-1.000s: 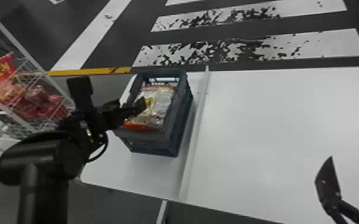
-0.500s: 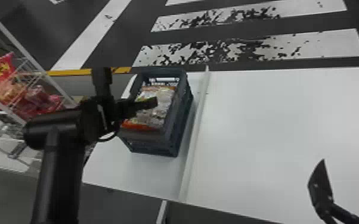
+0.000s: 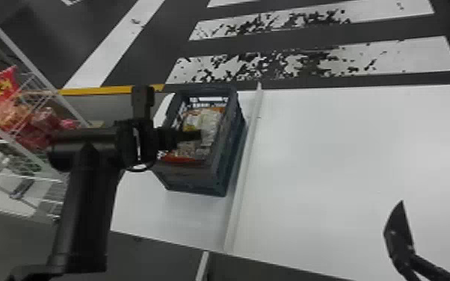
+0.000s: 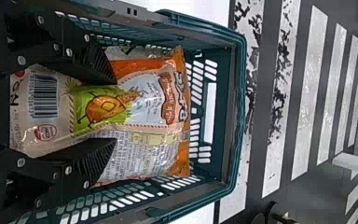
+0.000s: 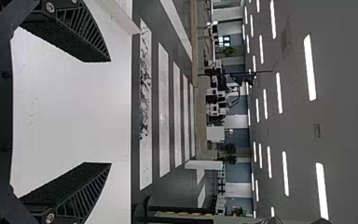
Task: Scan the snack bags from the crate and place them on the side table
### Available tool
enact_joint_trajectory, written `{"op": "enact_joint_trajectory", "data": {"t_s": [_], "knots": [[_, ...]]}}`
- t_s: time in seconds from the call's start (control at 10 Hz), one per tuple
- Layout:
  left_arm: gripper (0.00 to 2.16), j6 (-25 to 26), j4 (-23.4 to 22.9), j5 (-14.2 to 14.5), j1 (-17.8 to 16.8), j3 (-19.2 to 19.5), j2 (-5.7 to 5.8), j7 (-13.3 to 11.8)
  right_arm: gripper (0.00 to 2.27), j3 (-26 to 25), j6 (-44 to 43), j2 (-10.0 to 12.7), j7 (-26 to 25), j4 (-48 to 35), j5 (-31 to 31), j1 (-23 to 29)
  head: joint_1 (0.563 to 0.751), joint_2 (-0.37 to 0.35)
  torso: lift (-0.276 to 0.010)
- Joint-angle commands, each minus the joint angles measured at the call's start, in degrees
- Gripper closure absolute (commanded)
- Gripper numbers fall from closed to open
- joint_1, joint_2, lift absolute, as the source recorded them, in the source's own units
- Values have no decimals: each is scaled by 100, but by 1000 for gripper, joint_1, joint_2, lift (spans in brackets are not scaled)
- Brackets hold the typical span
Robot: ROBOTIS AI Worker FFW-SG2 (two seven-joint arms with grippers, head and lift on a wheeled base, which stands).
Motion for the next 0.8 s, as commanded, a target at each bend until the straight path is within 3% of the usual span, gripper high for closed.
{"op": "enact_joint_trajectory", "data": {"t_s": [0.0,0.3,0.5,0.7], "knots": [[2132,-1,-25,-40,12,221,49,-268,87,0,99,0,0,17,0,-60,695,350,-81],[2132,51,-500,83,205,784,163,-532,87,0,204,0,0,70,0,-130,695,350,-81],[2135,491,-957,540,390,1258,181,-672,87,0,204,0,0,79,-9,-148,695,350,-81],[2135,631,-1291,1024,566,1610,163,-655,87,0,204,-9,0,79,-9,-139,695,350,-81]]}}
